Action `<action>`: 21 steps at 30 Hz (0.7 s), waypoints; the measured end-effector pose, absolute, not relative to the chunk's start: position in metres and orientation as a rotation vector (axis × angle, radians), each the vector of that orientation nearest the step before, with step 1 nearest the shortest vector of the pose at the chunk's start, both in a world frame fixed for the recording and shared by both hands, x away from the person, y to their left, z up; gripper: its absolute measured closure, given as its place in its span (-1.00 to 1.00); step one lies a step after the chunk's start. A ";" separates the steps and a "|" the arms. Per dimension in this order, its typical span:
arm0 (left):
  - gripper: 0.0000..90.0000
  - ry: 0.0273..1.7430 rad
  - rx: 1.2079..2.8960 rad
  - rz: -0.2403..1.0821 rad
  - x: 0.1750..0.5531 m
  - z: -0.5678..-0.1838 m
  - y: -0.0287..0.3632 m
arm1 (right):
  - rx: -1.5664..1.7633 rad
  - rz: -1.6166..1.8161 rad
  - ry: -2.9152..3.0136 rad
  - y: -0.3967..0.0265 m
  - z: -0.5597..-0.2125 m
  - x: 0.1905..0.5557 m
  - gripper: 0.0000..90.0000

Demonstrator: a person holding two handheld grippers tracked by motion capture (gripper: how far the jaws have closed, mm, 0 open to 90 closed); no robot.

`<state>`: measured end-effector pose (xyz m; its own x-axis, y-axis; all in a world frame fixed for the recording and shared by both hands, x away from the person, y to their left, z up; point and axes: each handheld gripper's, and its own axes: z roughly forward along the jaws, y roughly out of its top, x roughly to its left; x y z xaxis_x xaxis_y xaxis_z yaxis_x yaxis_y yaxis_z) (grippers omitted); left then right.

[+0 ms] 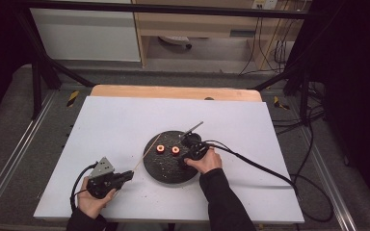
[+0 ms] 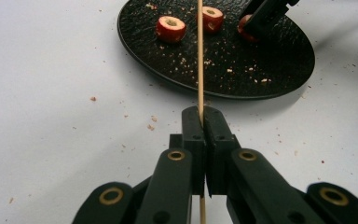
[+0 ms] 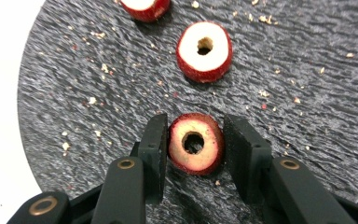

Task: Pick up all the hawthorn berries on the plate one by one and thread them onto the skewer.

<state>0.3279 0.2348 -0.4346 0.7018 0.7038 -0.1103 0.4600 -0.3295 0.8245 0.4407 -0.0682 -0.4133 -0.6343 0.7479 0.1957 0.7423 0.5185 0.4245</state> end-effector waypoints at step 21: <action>0.95 0.898 1.971 0.346 0.323 -0.434 0.231 | 1.357 1.385 2.388 -0.086 -0.394 0.410 0.39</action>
<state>0.3232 0.2306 -0.4342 0.6954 0.7104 -0.1083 0.4541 -0.3175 0.8324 0.4101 -0.0856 -0.3944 -0.6090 0.7137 0.3459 0.6547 0.2062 0.7272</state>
